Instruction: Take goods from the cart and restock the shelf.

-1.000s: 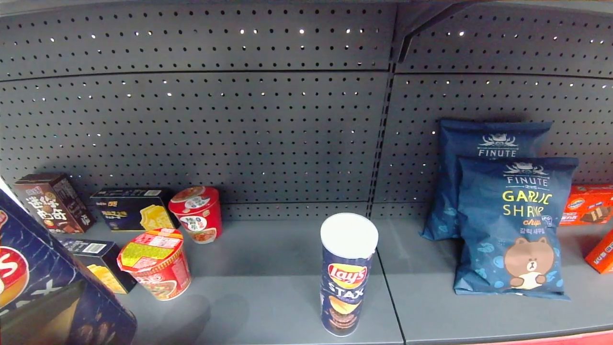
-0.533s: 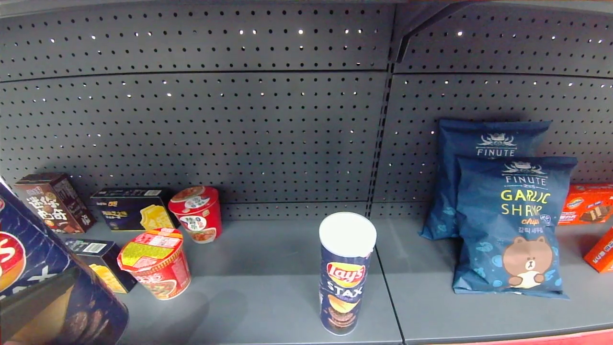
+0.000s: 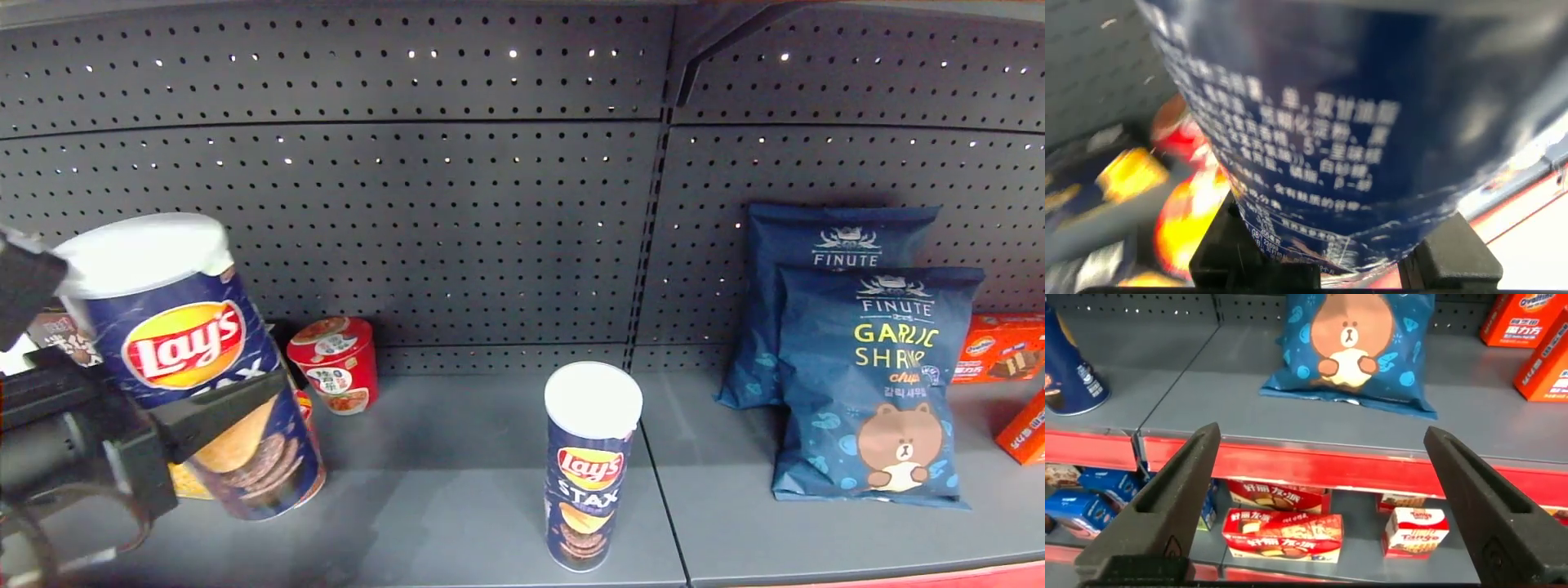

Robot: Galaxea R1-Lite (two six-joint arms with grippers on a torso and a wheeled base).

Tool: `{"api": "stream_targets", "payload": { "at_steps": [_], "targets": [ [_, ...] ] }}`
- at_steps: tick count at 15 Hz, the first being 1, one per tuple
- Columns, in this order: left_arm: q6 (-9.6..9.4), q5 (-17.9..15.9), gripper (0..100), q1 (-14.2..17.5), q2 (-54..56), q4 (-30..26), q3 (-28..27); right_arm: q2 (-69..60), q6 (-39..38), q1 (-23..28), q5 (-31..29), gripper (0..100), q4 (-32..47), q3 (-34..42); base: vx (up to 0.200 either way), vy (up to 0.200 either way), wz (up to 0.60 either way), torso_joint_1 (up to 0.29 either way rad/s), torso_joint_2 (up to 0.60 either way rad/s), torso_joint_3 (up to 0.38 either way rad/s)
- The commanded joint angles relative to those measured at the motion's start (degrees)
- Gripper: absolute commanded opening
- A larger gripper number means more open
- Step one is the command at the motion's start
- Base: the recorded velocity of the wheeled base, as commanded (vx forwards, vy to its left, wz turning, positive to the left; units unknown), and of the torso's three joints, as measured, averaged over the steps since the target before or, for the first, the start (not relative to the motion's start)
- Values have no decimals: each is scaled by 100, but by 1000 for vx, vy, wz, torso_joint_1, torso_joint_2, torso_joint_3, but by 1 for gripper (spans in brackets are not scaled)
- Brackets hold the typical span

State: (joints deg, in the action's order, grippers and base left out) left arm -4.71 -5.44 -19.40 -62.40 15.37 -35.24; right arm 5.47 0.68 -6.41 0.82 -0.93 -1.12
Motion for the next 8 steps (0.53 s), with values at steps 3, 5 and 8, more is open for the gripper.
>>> {"api": "stream_targets", "payload": {
  "at_steps": [3, 5, 8],
  "targets": [
    [5, -1012, 0, -38, -2162, 1477, -527, 24, 11, 0, -3, 100, 22, -20, 0, 0, 0, 0, 0, 0],
    [189, -1240, 0, -486, -2654, 1513, -1046, 24, 28, 0, -3, 100, 22, -20, 0, 0, 0, 0, 0, 0],
    [611, -1197, 0, -899, -3102, 1504, -1494, 24, 28, 0, -3, 100, 22, -20, 0, 0, 0, 0, 0, 0]
  ]
}}
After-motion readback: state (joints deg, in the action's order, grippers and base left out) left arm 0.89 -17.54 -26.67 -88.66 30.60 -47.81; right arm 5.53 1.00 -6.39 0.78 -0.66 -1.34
